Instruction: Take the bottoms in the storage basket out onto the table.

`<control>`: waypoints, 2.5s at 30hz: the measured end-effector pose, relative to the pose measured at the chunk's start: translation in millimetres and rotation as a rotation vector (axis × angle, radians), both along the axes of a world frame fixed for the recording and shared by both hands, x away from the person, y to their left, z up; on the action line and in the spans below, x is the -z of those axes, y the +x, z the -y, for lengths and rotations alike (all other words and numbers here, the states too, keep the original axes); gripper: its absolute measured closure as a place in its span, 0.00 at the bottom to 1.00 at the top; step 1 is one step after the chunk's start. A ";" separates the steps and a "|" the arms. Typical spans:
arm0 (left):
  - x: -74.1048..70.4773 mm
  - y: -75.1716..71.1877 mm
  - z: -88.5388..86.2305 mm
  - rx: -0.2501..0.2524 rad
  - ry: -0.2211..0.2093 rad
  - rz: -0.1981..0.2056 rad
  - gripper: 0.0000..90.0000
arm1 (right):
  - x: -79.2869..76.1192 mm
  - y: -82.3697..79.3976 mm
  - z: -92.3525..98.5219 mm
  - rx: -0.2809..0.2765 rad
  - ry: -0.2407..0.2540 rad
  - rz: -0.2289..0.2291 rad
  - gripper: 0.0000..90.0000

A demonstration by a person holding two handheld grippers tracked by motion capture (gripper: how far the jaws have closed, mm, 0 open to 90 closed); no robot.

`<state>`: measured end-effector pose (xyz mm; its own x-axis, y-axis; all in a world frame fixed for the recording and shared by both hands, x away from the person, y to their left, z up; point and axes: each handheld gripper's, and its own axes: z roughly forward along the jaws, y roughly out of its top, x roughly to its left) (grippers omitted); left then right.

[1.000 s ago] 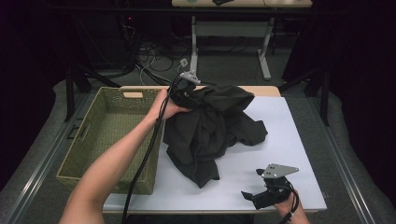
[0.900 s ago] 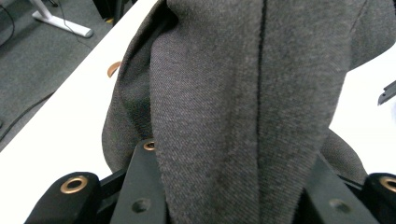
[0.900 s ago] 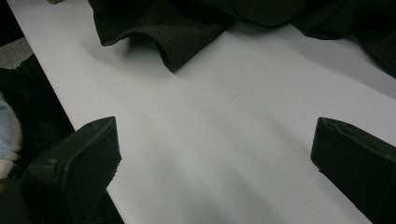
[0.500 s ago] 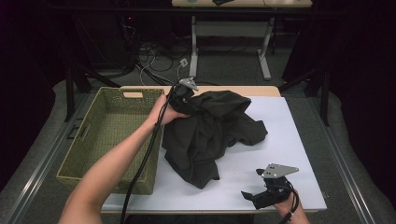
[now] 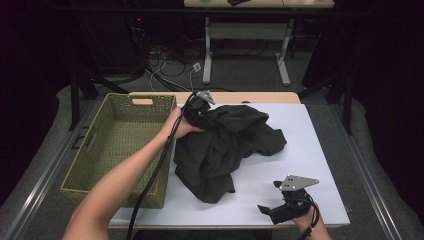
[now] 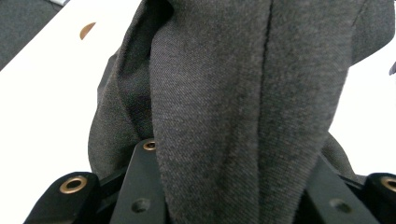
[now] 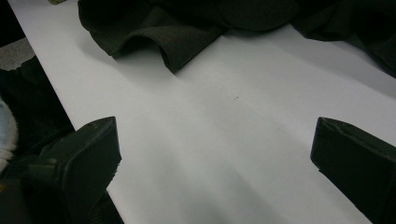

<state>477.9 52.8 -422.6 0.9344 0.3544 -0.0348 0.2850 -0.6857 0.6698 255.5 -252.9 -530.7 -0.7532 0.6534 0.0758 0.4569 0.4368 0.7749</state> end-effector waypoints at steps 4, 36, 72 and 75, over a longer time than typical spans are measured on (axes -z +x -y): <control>3.9 0.3 1.8 0.001 0.010 -0.007 0.75 | 0.2 0.3 -0.5 0.001 -0.006 0.001 0.01; 62.4 -8.9 36.7 0.023 0.127 -0.107 0.72 | 0.8 2.3 -2.4 -0.009 -0.007 -0.002 0.01; 0.8 -46.0 -33.5 -0.086 0.057 -0.016 0.00 | -0.3 1.7 -2.8 -0.006 -0.010 -0.011 0.01; 1.0 -51.2 -45.1 -0.100 0.061 -0.016 0.00 | 0.4 2.2 -2.9 -0.008 -0.008 -0.006 0.01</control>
